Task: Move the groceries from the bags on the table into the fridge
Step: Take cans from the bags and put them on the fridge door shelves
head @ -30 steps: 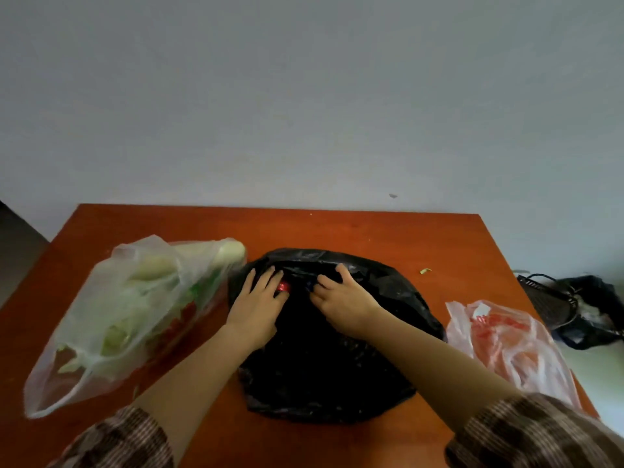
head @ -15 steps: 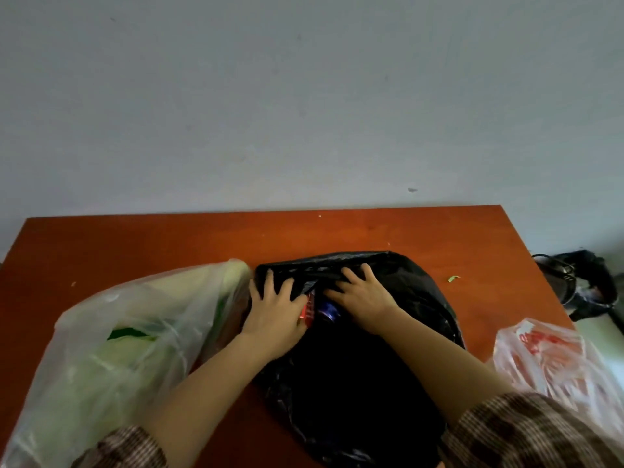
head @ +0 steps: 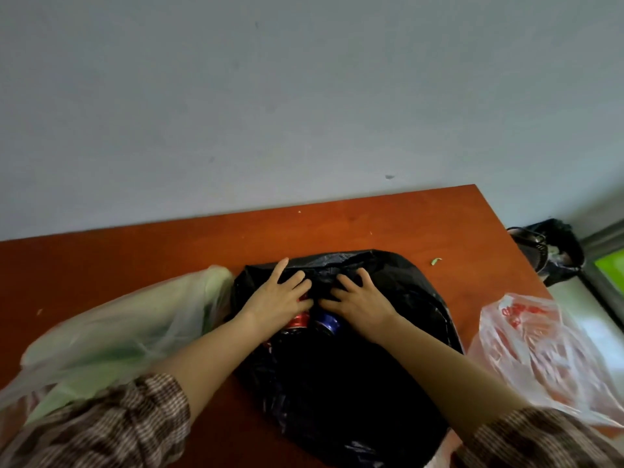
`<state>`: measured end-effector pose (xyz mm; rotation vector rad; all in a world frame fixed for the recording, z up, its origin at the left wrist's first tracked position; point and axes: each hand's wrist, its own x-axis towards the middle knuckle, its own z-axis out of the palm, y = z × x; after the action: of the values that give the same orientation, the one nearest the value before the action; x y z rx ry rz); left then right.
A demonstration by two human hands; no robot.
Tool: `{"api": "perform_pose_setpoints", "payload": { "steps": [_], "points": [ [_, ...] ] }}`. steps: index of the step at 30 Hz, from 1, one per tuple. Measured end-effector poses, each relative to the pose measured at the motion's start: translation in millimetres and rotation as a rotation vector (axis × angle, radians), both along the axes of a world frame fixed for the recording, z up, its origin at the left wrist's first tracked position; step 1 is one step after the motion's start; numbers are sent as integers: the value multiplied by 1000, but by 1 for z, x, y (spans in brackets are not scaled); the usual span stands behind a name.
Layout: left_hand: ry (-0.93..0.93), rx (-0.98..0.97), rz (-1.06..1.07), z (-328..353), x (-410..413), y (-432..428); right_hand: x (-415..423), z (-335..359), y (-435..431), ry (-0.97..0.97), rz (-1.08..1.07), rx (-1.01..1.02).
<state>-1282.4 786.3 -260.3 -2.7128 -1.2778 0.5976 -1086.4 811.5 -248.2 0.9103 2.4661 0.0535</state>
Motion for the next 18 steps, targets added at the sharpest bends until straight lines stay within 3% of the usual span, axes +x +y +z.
{"api": "perform_pose_setpoints", "payload": {
  "steps": [6,12,18],
  "points": [
    [-22,-24,68,0,2,7,25,11,-14,151,-217,-90],
    [-529,-53,464,19,4,-2,47,44,-33,527,-539,-143],
    [-826,-91,621,73,20,-27,67,96,-63,879,-739,-134]
  ]
}}
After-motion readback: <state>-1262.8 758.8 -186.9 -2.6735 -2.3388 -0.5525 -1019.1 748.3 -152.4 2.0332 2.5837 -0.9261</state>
